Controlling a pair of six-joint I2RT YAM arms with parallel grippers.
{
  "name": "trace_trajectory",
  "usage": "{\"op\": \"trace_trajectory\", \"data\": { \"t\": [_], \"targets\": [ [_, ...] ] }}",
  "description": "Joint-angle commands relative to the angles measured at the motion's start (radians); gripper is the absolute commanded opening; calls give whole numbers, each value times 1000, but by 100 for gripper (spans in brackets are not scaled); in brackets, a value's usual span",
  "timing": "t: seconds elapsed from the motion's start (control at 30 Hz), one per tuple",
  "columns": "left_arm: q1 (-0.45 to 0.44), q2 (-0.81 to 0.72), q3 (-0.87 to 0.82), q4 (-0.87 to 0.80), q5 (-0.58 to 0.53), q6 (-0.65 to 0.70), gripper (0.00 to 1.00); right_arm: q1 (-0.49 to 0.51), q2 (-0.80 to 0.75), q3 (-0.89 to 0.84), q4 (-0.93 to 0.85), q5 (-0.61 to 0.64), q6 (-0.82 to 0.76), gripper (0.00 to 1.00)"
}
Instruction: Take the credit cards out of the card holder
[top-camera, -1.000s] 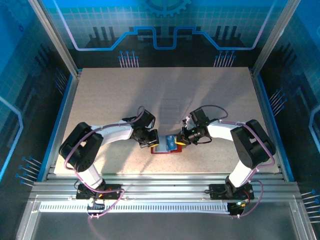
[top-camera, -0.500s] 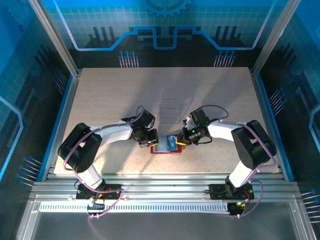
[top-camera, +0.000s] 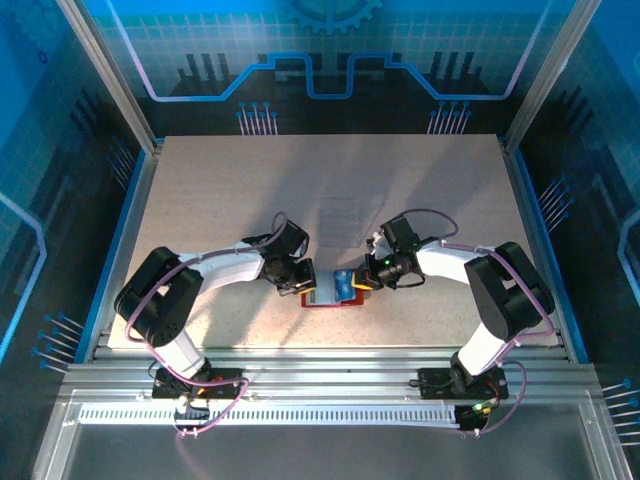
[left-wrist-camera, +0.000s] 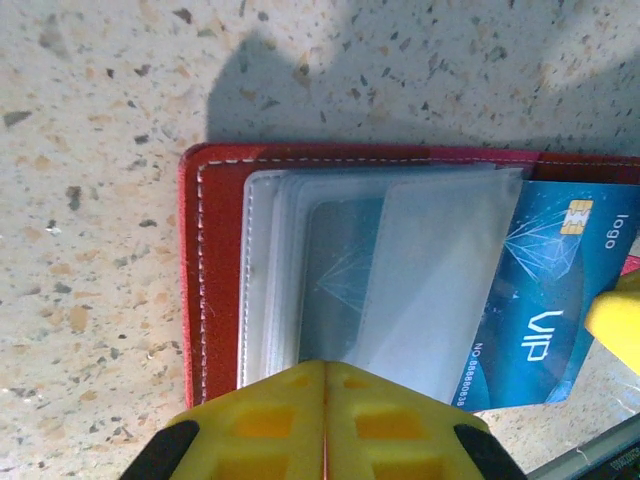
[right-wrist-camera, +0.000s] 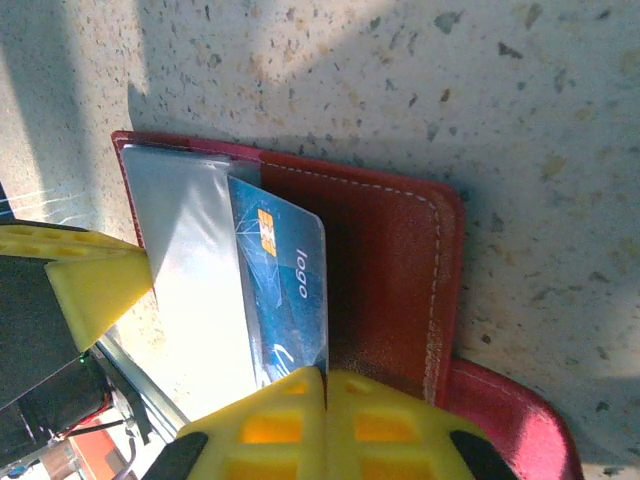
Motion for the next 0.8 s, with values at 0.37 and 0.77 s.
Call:
{"op": "trace_trajectory", "data": {
  "t": [0.37,0.77],
  "targets": [
    [-15,-44,35,11,59,-18,10,0,2,-23,103,-79,57,6],
    [-26,43,27,-35,23,7,10,-2,-3,6,45,-66,21,5]
  ]
}}
